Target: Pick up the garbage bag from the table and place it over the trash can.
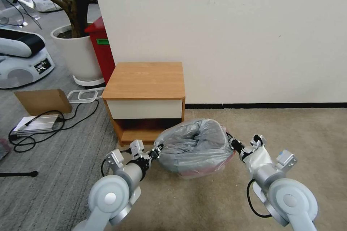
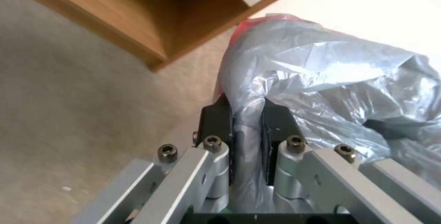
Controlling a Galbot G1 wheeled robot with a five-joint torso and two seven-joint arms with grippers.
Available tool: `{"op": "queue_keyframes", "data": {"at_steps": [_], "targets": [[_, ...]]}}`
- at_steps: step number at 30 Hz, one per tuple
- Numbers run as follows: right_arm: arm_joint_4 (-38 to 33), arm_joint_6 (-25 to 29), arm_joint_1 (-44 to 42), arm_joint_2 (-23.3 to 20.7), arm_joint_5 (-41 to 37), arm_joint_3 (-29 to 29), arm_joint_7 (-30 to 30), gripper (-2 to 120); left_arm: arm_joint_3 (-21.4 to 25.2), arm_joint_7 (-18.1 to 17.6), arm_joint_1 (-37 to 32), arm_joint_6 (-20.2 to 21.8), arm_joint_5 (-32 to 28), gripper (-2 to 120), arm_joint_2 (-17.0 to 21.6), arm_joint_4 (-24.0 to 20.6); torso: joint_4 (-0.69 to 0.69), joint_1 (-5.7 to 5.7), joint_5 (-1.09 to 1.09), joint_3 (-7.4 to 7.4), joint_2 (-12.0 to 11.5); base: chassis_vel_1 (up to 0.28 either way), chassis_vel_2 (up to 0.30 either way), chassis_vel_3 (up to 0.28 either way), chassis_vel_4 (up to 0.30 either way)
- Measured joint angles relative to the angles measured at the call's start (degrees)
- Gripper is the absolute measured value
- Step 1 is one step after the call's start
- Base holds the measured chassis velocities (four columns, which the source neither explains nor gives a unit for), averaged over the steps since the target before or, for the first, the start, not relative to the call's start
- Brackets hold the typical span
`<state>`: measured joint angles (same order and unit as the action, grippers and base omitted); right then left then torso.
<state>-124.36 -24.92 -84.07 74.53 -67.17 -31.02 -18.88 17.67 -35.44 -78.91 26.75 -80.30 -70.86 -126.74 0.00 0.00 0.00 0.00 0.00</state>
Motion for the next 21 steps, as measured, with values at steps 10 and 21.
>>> {"op": "queue_keyframes", "data": {"at_steps": [10, 21], "targets": [[6.8, 2.0, 2.0, 0.1, 6.5, 0.3, 6.3, 0, 3.0, 0.0, -0.8, 1.0, -6.4, 9, 0.6, -1.6, 0.0, 0.0, 0.01, 0.0, 0.0, 0.0, 0.0, 0.0, 0.0], [9.7, 3.6, 1.9, 0.1, 11.2, 0.0, 9.2, 0, 4.0, 0.9, -0.8, 1.2, -8.4, 9, 1.1, -2.0, 0.0, 0.0, 0.0, 0.0, 0.0, 0.0, 0.0, 0.0, 0.0]]}}
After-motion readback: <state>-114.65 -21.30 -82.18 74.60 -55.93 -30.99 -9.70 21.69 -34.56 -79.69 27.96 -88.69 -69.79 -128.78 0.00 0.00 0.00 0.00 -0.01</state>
